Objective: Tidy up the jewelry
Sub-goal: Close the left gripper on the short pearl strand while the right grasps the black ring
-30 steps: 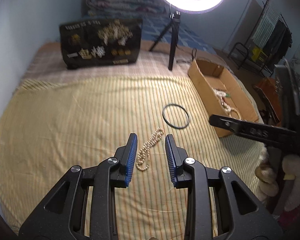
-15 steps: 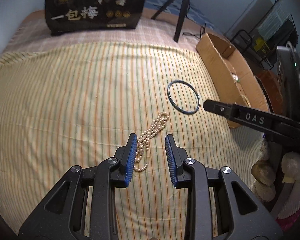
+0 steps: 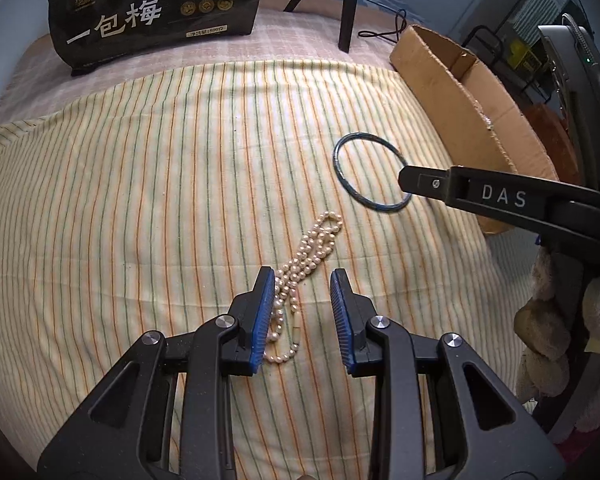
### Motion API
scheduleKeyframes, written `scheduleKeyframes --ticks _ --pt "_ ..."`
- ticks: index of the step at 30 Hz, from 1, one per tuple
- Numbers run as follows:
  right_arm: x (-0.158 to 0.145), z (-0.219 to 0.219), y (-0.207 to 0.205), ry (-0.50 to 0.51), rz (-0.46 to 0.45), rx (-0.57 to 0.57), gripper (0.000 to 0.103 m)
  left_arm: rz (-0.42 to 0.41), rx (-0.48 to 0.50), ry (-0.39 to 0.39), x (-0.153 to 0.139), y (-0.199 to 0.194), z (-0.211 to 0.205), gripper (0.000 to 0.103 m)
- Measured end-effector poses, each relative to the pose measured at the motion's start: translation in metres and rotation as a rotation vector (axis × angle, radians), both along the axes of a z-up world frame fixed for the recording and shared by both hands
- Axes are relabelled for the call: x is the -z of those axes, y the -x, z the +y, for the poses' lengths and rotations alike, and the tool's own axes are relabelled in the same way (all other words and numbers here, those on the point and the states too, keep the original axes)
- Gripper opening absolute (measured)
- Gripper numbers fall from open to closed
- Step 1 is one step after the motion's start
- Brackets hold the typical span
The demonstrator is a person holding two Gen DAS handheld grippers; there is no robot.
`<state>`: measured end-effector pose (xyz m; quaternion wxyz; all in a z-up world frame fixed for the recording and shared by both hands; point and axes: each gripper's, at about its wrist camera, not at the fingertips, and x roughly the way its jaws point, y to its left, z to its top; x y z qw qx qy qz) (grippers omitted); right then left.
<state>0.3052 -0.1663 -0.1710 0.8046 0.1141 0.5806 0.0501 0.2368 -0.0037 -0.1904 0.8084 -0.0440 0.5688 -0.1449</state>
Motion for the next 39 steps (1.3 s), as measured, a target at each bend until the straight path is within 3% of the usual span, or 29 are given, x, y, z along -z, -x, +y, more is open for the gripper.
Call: scheduleKeyframes --ticks 14,19,26,39 --pt "0.011 0.008 -0.009 0.048 -0.004 -0.012 0.024 0.013 0.011 -0.05 0.014 -0.012 -0.006 0.028" --pt "0.013 0.012 -0.009 0.065 -0.02 -0.034 0.008 0.011 -0.01 -0.06 0.015 -0.013 -0.005 0.01" --pt "0.01 0.006 -0.005 0.035 -0.034 -0.048 0.001 0.007 -0.028 -0.046 0.01 -0.007 -0.002 0.006" --pt "-0.039 0.004 0.011 -0.067 -0.131 -0.069 0.001 -0.052 -0.098 0.092 -0.031 0.003 0.021 0.005"
